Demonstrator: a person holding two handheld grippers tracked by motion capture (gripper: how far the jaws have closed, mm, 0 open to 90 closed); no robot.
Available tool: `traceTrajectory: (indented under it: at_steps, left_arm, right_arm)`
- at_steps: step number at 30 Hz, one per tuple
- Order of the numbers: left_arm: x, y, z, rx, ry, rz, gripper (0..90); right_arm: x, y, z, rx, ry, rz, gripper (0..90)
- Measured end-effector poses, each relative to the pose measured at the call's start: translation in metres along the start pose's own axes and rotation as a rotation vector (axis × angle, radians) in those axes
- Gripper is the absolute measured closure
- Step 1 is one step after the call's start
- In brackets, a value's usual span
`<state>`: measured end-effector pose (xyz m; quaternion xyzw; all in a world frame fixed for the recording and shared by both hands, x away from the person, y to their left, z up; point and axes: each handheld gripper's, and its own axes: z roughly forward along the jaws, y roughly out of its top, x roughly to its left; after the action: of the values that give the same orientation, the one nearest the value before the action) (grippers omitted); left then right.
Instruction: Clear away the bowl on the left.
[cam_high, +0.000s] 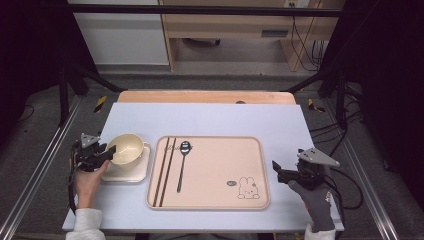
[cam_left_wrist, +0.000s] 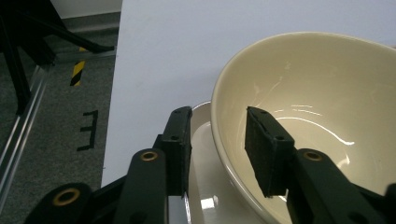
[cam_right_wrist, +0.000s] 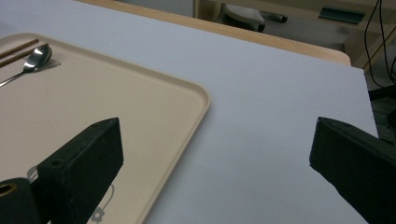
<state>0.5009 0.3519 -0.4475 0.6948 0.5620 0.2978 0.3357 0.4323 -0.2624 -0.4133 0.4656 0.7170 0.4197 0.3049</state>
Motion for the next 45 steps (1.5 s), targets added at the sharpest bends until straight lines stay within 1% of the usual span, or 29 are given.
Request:
traceTrajectory:
  at_steps: [1,3,4,5,8,12,14,16,18,21,25,29,33,34,35,36,37,45]
  left_arm:
    - [0.0,0.0,0.001,0.002,-0.003,-0.005,63.8]
    - [-0.001,0.0,0.005,0.024,0.004,0.005,66.4]
    - [-0.001,-0.001,0.005,0.028,0.001,0.008,67.0]
    - [-0.001,-0.001,0.006,0.028,-0.009,0.003,67.5]
    - [-0.002,0.0,0.006,0.036,-0.011,0.004,72.4]
    - [-0.003,0.002,0.009,0.043,0.008,-0.004,75.8]
    - [-0.004,0.002,0.009,0.048,0.019,0.006,77.1]
    - [-0.003,0.003,0.01,0.053,0.016,-0.005,78.2]
    - [-0.002,0.003,0.01,0.057,0.0,-0.031,79.2]
    - [-0.001,0.003,0.01,0.058,-0.006,-0.041,79.8]
    - [0.0,0.004,0.009,0.064,-0.017,-0.06,80.6]
    - [0.0,0.004,0.009,0.062,-0.02,-0.066,81.0]
    - [-0.003,0.005,0.005,0.034,-0.03,-0.078,82.0]
    - [-0.003,0.006,0.004,0.031,-0.03,-0.077,82.4]
    - [-0.004,0.006,0.004,0.014,-0.039,-0.065,82.6]
    - [-0.005,0.007,0.003,0.01,-0.032,-0.068,82.7]
    - [-0.006,0.006,0.002,0.019,-0.026,-0.075,82.8]
    - [-0.01,0.008,-0.002,0.002,-0.016,-0.06,82.9]
  right_arm:
    - [0.0,0.0,0.0,-0.005,0.004,0.004,3.1]
    - [0.0,0.0,0.001,0.001,0.005,0.011,3.0]
    - [0.0,-0.001,0.002,0.005,0.004,0.001,3.0]
    - [0.0,-0.001,0.002,0.008,0.007,0.005,3.0]
    - [0.0,0.0,0.001,0.001,0.007,0.006,3.1]
    - [-0.001,0.0,0.0,-0.002,0.003,0.009,3.0]
    - [-0.001,0.0,-0.001,-0.005,0.004,0.009,3.1]
    - [-0.001,0.0,0.0,0.002,0.002,0.012,3.0]
    - [-0.001,0.0,0.001,0.001,0.005,0.012,3.0]
    - [0.0,-0.001,0.002,0.015,0.003,0.002,2.8]
    - [-0.001,0.0,0.0,0.002,0.002,0.012,2.9]
    - [-0.001,0.0,0.0,0.005,0.0,0.013,2.9]
    - [-0.001,0.0,0.0,0.0,0.0,0.011,2.9]
    - [-0.002,0.0,0.0,0.003,-0.002,0.008,2.9]
    - [-0.001,0.0,0.0,0.002,-0.002,0.011,2.9]
    - [-0.001,0.0,0.0,0.001,0.0,0.011,2.9]
    - [-0.001,0.0,0.0,0.001,0.0,0.009,2.9]
    - [0.0,0.0,0.001,0.002,0.002,0.008,2.8]
